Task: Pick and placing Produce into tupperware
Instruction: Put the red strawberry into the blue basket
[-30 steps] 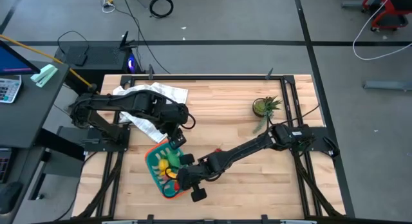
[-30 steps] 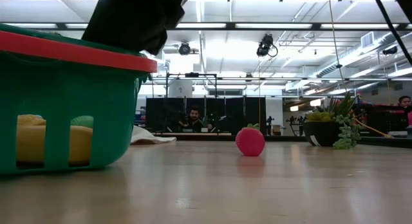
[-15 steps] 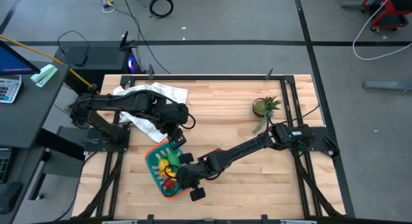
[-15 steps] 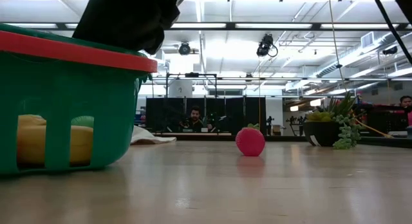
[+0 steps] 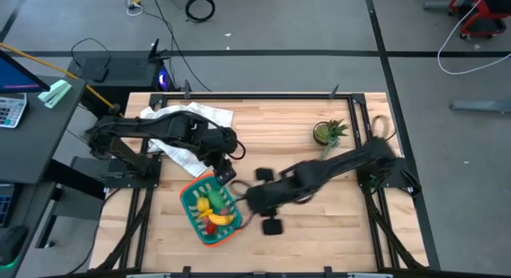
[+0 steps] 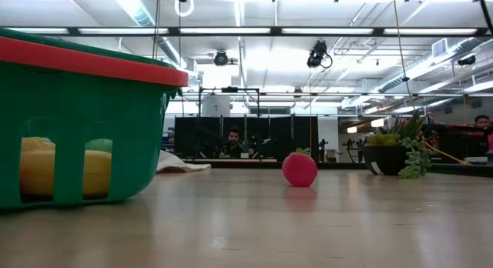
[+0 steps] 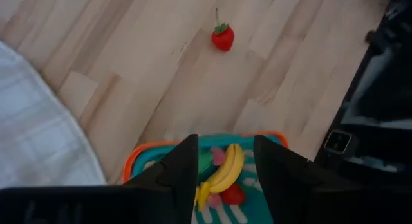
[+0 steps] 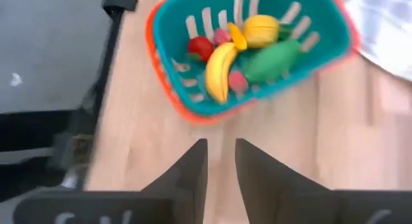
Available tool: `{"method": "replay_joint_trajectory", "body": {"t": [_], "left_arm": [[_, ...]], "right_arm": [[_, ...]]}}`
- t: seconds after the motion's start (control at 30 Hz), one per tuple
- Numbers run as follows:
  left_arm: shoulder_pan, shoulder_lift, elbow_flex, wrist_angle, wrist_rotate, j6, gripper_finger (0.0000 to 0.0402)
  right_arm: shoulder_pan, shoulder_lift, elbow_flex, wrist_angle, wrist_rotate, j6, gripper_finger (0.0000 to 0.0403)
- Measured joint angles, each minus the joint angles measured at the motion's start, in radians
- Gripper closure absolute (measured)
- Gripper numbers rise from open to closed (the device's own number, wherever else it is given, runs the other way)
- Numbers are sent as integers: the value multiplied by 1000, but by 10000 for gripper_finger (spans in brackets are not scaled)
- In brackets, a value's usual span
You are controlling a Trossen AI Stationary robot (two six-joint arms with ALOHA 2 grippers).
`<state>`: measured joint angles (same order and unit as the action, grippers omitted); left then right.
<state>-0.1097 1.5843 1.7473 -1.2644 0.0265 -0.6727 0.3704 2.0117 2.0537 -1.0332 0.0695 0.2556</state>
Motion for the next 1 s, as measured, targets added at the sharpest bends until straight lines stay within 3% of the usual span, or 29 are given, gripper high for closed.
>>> {"method": "replay_joint_trajectory", "body": {"t": [0.13,0.37,0.57,0.73,1.0], "left_arm": [[0,23,-26,140,1,-88,241],[-14,121,-112,457,5,-209,239],[-18,259,-121,503,-46,-214,239],[-16,377,-121,609,-52,-214,239],[-3,475,-121,671,-87,-214,239]], "right_arm": [[35,-156,0,-150,84,99,319],[138,-390,0,-396,387,393,318],[265,-524,0,-540,546,638,320],[340,-576,-1,-537,628,666,320],[355,-575,-2,-538,641,621,320]]}}
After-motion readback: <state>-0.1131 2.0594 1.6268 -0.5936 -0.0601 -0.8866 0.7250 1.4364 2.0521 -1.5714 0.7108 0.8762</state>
